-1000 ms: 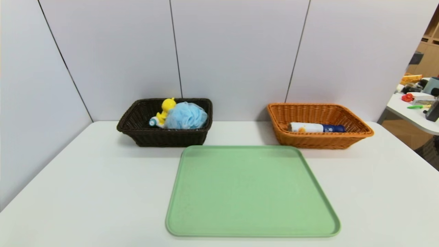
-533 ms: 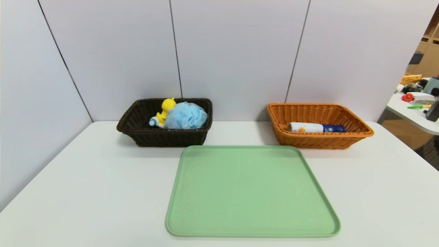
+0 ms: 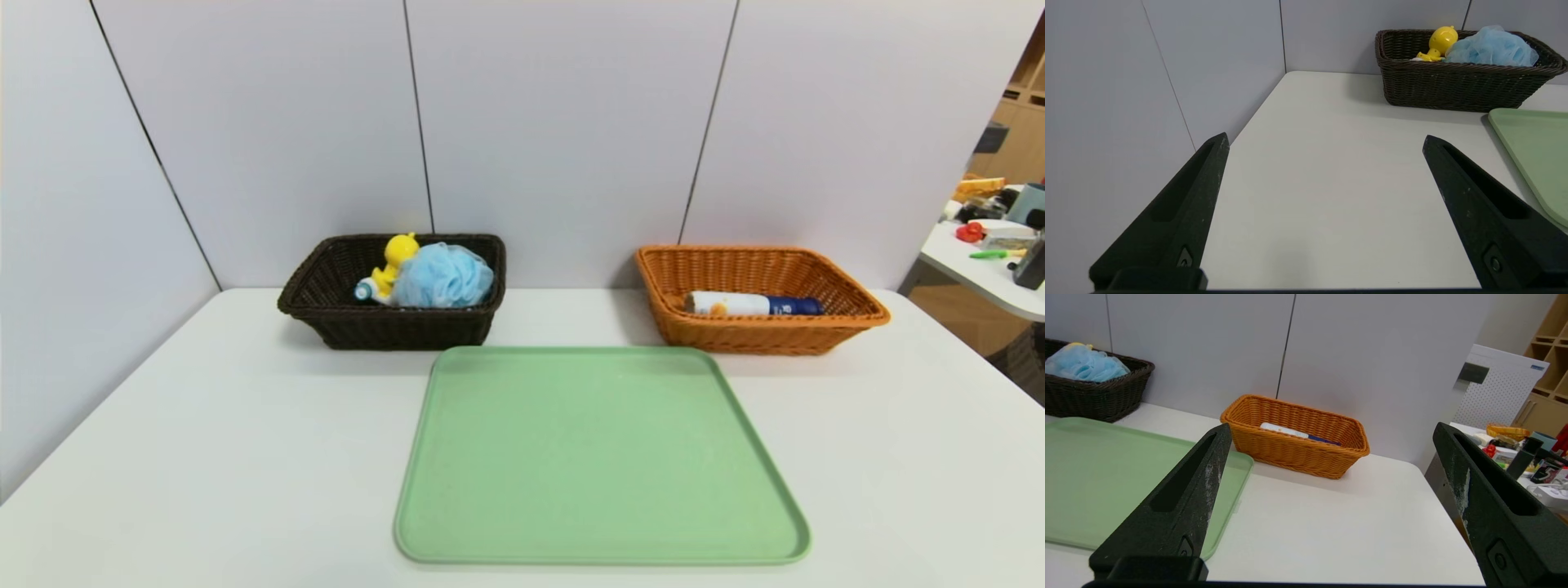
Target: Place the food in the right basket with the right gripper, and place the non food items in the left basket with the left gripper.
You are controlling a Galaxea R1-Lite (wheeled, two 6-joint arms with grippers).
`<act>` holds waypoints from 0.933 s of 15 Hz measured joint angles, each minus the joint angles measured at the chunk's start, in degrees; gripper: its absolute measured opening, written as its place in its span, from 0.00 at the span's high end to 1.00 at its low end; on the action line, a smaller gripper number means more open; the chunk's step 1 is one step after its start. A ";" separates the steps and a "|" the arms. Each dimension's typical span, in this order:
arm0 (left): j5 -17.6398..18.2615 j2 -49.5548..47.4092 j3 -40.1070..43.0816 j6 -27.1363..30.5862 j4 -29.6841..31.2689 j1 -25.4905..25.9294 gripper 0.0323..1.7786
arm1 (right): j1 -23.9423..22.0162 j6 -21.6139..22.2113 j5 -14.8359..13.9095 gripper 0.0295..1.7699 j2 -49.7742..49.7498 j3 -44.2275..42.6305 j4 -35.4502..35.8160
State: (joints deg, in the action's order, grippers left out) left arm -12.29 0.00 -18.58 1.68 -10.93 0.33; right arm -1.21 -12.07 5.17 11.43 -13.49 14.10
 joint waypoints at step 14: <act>4.08 -0.02 18.25 2.61 25.30 0.00 0.05 | 0.94 -4.85 0.28 0.04 -11.48 13.39 -2.76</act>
State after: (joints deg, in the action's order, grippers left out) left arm -8.20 -0.02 -0.33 4.29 14.36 0.33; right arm -0.27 -16.92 5.45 -0.05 -0.11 11.35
